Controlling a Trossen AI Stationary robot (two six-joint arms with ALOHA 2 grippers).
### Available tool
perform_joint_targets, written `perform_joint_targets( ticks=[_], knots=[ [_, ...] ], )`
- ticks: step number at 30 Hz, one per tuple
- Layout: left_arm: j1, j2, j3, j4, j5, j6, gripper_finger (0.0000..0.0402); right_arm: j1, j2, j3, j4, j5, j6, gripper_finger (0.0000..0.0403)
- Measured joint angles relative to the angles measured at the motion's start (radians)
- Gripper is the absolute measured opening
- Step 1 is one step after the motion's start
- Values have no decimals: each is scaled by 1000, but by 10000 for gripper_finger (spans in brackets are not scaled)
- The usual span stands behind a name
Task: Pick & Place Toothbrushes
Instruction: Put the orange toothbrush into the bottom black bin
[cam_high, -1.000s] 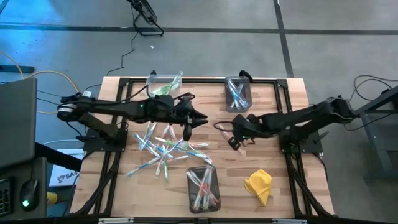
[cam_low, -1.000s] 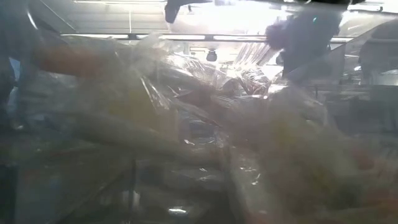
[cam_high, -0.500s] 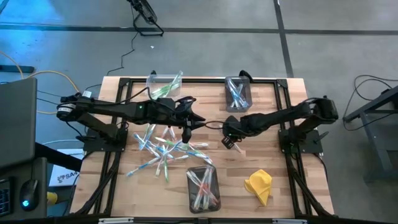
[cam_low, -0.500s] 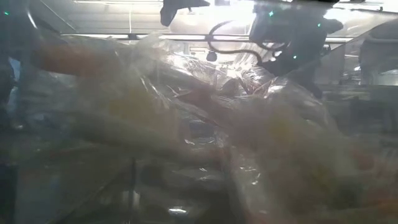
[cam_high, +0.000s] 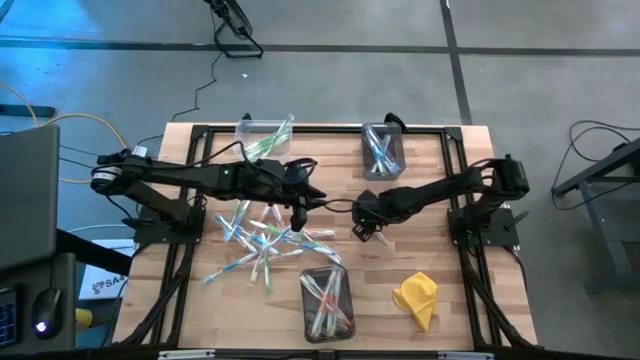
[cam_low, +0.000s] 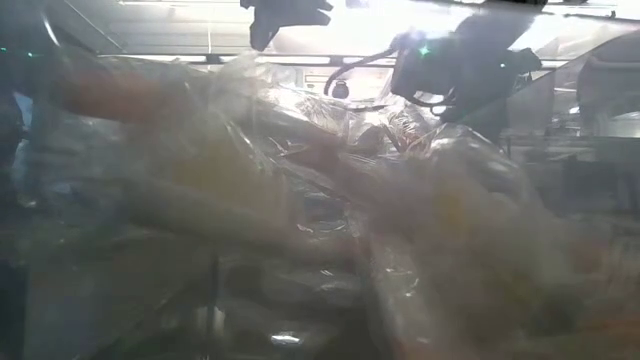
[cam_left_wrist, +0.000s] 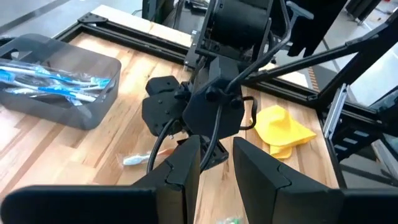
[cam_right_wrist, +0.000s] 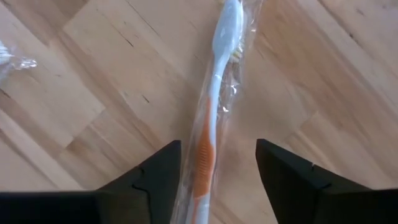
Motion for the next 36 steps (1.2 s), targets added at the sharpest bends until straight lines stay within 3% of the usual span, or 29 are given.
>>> perform_joint_targets(
  ticks=[9,22,29,36],
  knots=[
    [0,0,0,-8,-8,0,93,1,54,4,20,1,16,158],
    [0,0,0,-17,-10,0,93,2,51,2,39,10,19,16],
    [0,0,0,-18,-11,-1,93,2,16,-2,15,1,35,15],
    [0,0,0,-22,-11,-26,93,2,-117,-3,-20,-2,24,13]
  ],
)
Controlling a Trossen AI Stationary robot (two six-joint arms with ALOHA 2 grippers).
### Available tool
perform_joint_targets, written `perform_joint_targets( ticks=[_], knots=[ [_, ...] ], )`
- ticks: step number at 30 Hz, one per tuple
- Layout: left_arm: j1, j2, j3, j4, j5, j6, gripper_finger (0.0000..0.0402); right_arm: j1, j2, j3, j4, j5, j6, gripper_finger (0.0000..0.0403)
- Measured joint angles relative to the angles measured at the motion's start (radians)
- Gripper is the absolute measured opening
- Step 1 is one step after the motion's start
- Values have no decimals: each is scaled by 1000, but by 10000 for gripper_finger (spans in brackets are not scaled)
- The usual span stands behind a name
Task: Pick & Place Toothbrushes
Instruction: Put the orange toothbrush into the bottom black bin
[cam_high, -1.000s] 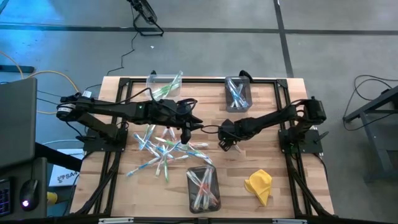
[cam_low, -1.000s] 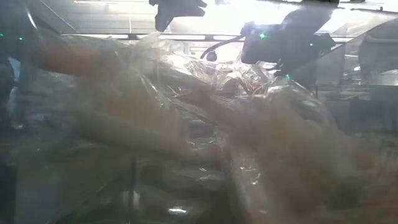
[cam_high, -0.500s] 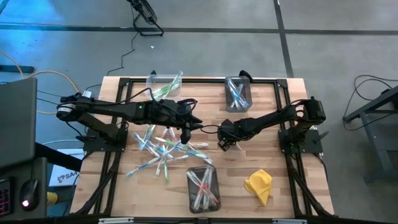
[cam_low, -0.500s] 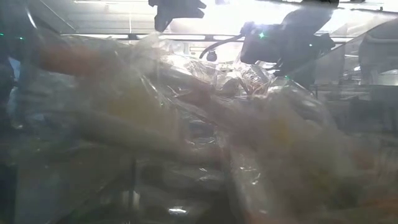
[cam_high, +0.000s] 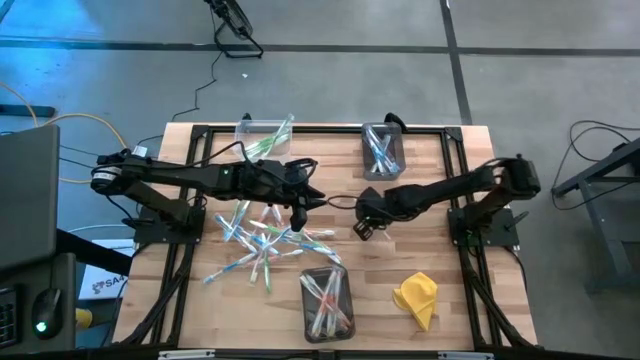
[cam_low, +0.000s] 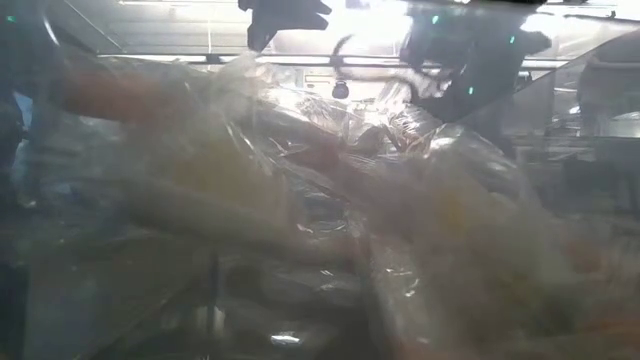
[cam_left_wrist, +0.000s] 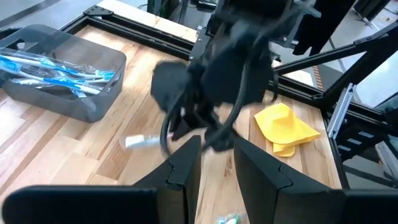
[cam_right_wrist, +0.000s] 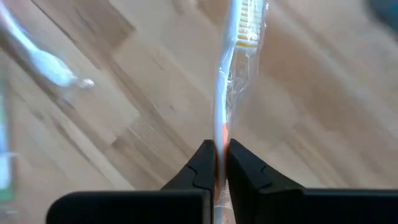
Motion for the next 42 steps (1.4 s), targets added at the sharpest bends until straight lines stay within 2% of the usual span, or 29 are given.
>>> perform_joint_targets(
  ticks=[5,10,14,20,26,29,32,38,42],
  knots=[
    [0,0,0,0,0,-1,93,0,-143,1,6,11,-14,13],
    [0,0,0,1,0,-1,93,0,-297,1,37,64,-44,13],
    [0,0,0,4,0,-3,93,0,-406,2,115,118,-102,13],
    [0,0,0,6,0,-4,93,0,-514,3,279,110,-226,13],
    [0,0,0,22,1,-16,93,0,-536,4,432,12,-356,13],
    [0,1,0,44,2,-60,93,0,-537,4,452,-50,-384,13],
    [0,7,0,121,2,-62,93,15,-527,4,453,-73,-384,13],
    [0,7,0,355,2,27,93,74,-527,4,467,-73,-406,13],
    [0,9,1,444,3,28,93,123,-527,3,551,-72,-455,13]
  ],
)
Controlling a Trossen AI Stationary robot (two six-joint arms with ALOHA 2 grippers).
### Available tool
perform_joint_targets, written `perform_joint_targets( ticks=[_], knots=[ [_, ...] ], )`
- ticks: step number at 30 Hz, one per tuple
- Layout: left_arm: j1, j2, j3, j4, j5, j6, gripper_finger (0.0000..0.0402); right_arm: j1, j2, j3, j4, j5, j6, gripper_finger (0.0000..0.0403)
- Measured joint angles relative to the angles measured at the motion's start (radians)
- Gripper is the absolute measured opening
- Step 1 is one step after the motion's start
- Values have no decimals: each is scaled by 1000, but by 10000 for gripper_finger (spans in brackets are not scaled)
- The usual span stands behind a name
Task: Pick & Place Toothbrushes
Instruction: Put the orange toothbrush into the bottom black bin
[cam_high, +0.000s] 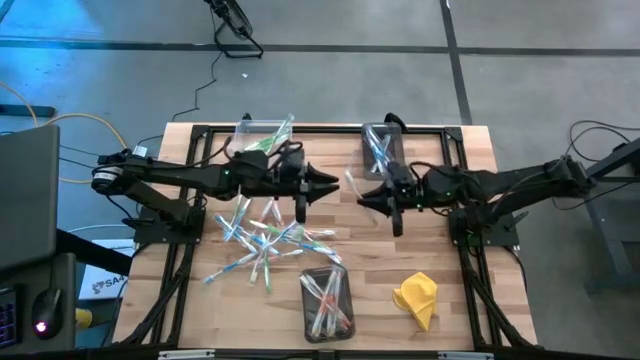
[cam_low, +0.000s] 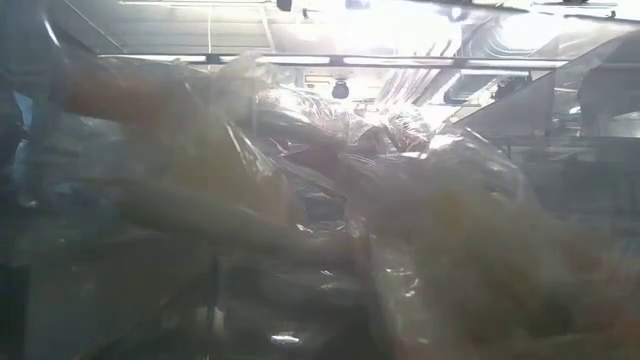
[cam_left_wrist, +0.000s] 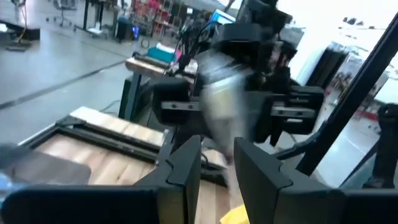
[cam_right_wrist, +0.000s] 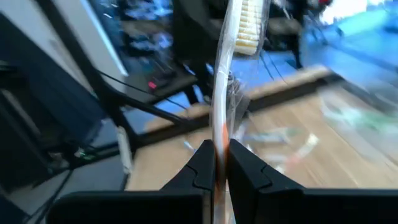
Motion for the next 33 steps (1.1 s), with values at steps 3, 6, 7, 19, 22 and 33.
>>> perform_joint_targets(
  ticks=[3,6,7,19,22,33],
  knots=[
    [0,16,0,35,34,8,93,37,0,0,67,1,-45,13],
    [0,46,0,107,121,48,93,68,0,0,103,30,-76,13],
    [-1,59,0,135,138,49,93,78,0,0,106,43,-82,13],
    [0,144,0,361,242,13,156,187,0,0,99,187,-111,13],
    [-1,144,0,367,287,2,160,194,1,0,99,236,-104,13],
    [-22,144,0,350,258,-1,161,193,132,0,198,236,-100,13]
  ],
)
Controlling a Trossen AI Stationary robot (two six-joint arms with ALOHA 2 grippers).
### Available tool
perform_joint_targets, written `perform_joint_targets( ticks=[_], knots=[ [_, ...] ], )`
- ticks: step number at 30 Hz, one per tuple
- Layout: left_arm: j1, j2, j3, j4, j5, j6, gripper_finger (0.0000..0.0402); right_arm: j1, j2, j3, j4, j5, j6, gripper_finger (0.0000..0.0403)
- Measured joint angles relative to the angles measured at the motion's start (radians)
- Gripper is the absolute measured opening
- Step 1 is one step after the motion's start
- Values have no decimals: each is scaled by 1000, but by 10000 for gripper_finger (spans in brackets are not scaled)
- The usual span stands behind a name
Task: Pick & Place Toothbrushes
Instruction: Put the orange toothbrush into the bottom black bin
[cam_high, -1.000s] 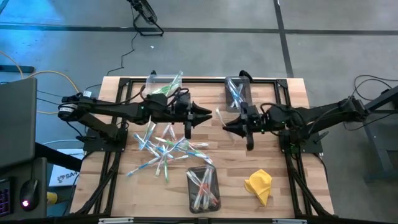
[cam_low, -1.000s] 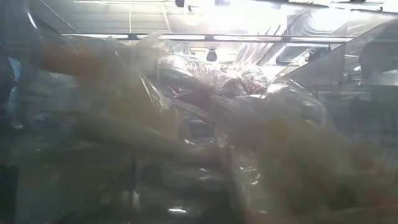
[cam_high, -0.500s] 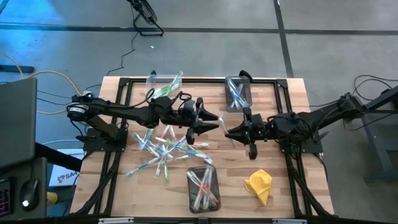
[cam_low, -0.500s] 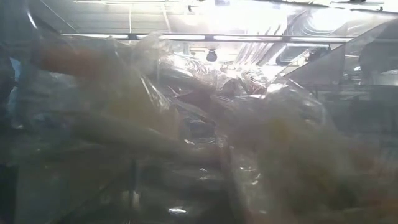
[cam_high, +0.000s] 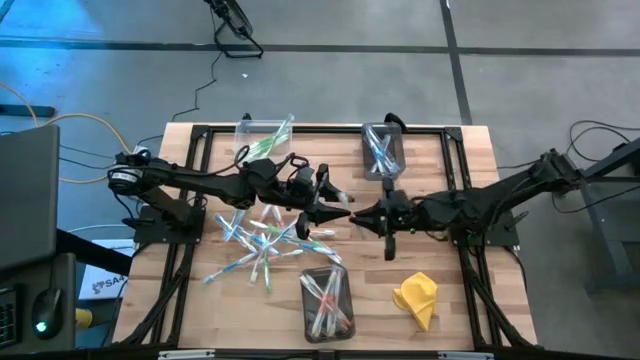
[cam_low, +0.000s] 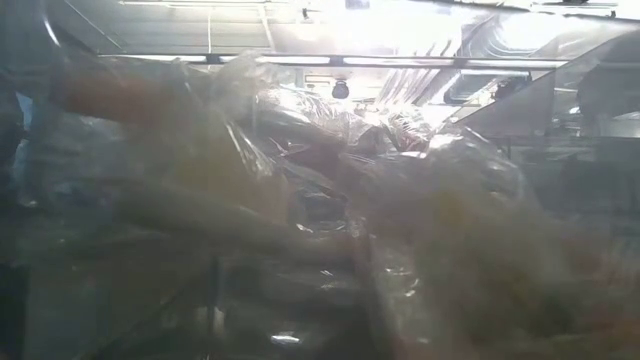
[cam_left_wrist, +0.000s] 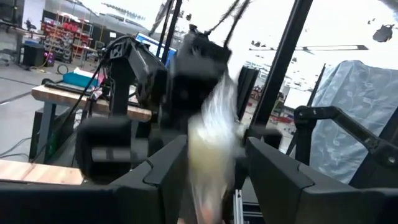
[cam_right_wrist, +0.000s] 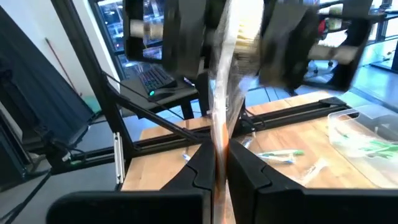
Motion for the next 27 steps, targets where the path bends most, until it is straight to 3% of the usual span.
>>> perform_joint_targets(
  ticks=[10,21,27],
  knots=[
    [-1,0,0,-38,0,-5,161,0,58,0,125,33,-10,13],
    [-1,0,0,-45,0,-30,160,0,50,0,125,80,-12,13],
    [0,0,0,-45,-1,-52,115,0,50,0,125,105,-12,13]
  ],
)
